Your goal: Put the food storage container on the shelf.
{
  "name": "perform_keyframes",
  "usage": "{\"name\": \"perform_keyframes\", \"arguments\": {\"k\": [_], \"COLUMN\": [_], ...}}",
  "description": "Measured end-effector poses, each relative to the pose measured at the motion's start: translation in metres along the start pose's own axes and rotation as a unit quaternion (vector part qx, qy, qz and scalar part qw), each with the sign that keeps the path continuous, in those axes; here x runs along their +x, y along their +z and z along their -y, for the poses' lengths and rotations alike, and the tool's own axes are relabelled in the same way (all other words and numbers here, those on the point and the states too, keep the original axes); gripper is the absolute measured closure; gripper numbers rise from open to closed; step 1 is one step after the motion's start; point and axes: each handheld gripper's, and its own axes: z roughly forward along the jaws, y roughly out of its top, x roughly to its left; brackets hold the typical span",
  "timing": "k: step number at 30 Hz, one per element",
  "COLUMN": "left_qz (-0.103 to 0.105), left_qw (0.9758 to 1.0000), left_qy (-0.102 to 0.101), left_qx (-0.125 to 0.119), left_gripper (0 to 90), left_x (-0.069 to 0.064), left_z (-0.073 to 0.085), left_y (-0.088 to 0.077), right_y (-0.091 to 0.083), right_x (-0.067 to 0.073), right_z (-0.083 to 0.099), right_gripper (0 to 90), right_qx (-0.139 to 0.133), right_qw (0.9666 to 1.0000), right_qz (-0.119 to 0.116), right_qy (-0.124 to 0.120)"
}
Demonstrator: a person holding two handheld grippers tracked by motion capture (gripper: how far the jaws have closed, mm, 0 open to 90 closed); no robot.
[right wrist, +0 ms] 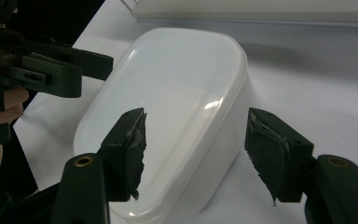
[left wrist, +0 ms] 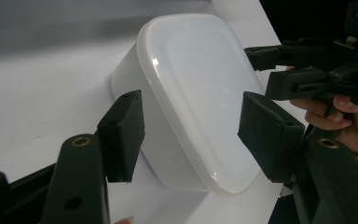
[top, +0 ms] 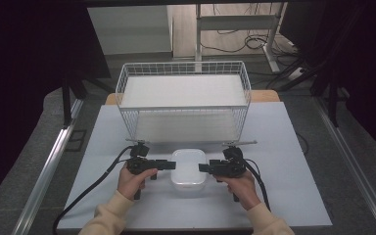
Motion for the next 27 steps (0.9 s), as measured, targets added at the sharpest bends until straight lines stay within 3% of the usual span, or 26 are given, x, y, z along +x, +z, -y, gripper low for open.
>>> {"name": "perform_keyframes", "arguments": {"k": [6,11,16,20,27], "left_qz": [0.015,0.027,0.016,0.007,0.005], "left_qw": [0.9997,0.9993,0.9996,0.9999,1.0000], "left_qy": [-0.017,-0.024,-0.022,-0.012,0.000], "left_qx": [0.004,0.012,0.008,0.007,-0.007], "left_gripper": [42.2,48.7,58.1,63.9,72.0], "left_x": [0.006,0.008,0.005,0.000,-0.009], "left_z": [0.000,0.001,0.002,0.005,0.009], "left_y": [0.008,0.012,0.009,0.004,-0.004], "right_y": [0.005,0.007,0.003,-0.003,-0.012], "right_x": [0.000,-0.003,-0.005,-0.006,-0.003], "right_z": [0.001,0.003,0.003,0.005,0.010], "right_gripper": [39.3,47.3,59.1,66.2,71.7], "right_qx": [0.003,0.007,0.000,-0.003,-0.011], "right_qw": [0.9999,0.9994,0.9989,0.9971,0.9967], "right_qz": [-0.008,-0.021,-0.021,-0.037,-0.044], "right_qy": [0.009,0.026,0.043,0.066,0.068]}}
